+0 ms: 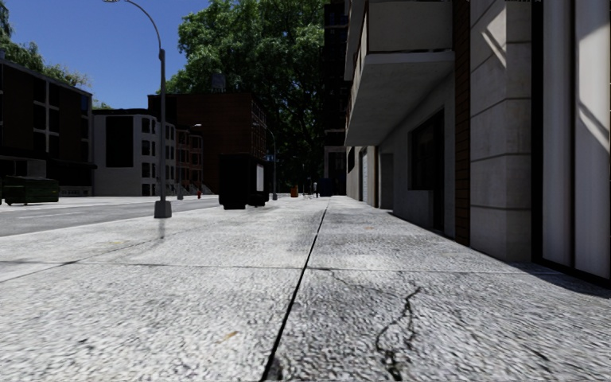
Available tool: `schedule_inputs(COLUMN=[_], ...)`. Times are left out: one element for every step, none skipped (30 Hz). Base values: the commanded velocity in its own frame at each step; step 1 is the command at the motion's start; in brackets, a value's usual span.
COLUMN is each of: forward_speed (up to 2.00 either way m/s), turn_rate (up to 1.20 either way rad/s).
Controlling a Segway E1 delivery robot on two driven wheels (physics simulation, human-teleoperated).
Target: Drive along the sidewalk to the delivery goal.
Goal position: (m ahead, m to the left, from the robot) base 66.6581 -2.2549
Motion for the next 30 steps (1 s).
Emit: schedule_inputs(forward_speed=[2.00, 2.00, 2.00, 2.00, 2.00, 2.00, 2.00, 2.00, 2.00, 2.00, 2.00, 2.00, 2.00, 2.00, 2.00, 2.00, 2.00, 2.00, 2.00, 2.00, 2.00, 2.00, 2.00, 2.00, 2.00, 2.00, 2.00, 2.00, 2.00, 2.00], turn_rate=[0.00, 0.00, 0.00, 0.00, 0.00, 0.00, 0.00, 0.00, 0.00, 0.00, 0.00, 0.00, 0.00, 0.00, 0.00, 0.00, 0.00, 0.00, 0.00, 0.00, 0.00, 0.00, 0.00, 0.00, 0.00, 0.00, 0.00, 0.00, 0.00, 0.00])
